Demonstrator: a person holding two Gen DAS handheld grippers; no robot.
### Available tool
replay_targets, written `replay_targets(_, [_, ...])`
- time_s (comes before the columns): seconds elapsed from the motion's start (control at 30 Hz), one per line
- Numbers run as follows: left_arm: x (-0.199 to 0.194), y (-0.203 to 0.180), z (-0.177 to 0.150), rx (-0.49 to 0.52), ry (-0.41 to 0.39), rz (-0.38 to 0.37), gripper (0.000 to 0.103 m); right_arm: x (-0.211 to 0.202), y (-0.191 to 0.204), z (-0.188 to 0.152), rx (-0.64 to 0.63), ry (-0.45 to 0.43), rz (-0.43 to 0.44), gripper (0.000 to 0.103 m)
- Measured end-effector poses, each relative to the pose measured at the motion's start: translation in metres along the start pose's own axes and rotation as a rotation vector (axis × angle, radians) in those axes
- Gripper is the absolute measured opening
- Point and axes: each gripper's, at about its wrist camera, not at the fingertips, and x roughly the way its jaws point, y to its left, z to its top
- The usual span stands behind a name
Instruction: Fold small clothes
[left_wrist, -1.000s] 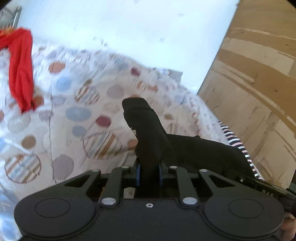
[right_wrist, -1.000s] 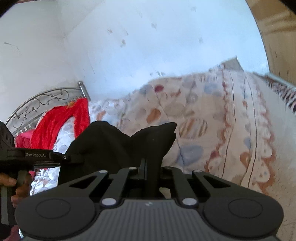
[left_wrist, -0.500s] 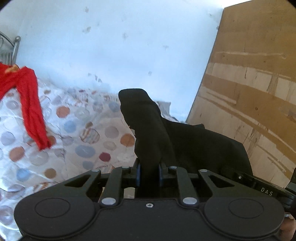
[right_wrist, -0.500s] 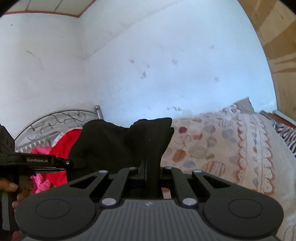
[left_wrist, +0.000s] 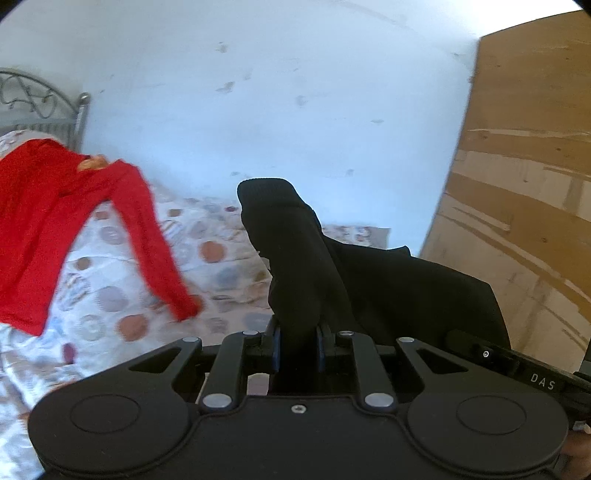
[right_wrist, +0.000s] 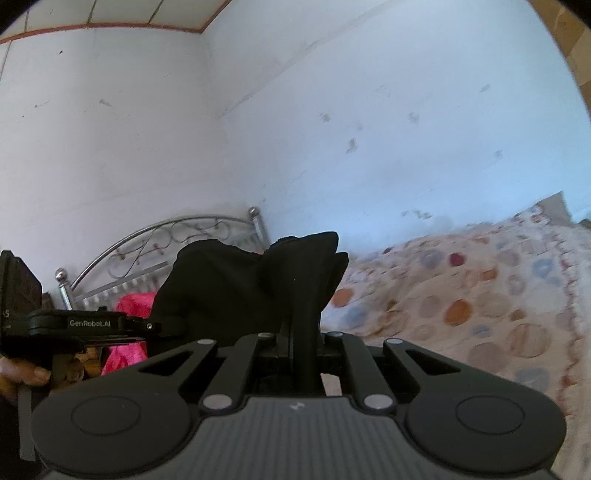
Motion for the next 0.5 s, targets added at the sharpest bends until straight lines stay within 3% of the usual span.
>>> replay_targets(0.23, [0.013, 0.049, -0.006, -0.027, 0.024, 0.072, 0.018, 0.060, 0.012, -0.024, 0.014, 0.062, 0.035, 0.007])
replay_targets(0.5, [0.080, 0.097, -0.008, -0.106, 0.057, 0.102, 0.018, 0.129, -0.011, -0.033, 0.017, 0.107, -0.027, 0.007])
